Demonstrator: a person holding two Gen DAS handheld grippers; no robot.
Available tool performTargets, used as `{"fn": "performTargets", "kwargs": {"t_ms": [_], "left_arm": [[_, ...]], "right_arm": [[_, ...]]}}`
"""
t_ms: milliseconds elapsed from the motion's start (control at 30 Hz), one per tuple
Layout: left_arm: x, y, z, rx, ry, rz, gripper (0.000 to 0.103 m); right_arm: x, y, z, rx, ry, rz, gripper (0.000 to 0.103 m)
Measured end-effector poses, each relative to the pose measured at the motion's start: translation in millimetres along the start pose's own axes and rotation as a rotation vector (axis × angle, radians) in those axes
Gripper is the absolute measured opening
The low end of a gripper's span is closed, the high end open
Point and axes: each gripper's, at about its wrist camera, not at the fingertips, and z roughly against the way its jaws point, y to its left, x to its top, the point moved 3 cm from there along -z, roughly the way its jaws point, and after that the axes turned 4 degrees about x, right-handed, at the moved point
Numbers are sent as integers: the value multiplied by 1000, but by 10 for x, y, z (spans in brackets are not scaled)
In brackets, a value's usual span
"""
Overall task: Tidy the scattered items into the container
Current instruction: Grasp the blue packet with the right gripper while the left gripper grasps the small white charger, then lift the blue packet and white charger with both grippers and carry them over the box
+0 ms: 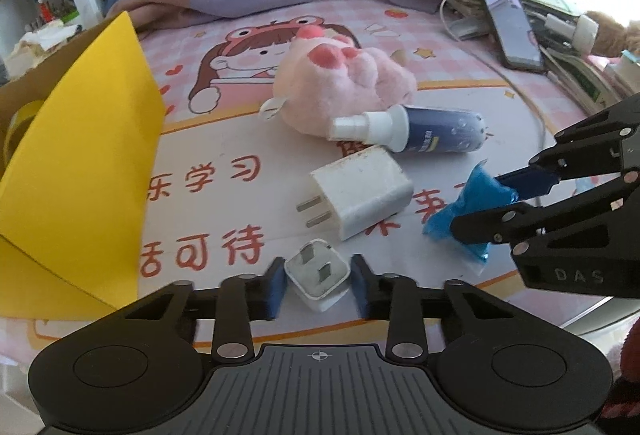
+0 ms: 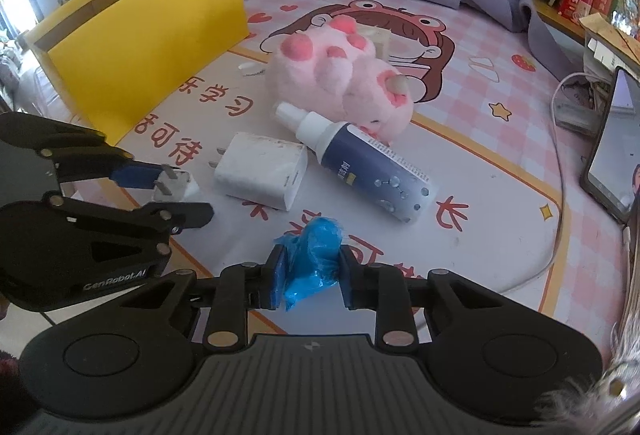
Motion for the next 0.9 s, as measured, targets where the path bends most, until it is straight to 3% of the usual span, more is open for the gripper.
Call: {"fn": "performTargets", "kwargs": {"t_ms": [533,900], "left_arm": [[-146,74,339,-15,-81,-27,30],[-435,327,645,-47,-131,-66,30]], "right_arm": [[-45,304,185,-52,-52,17,22],[-88,845,285,-95,-77,21,21]]}}
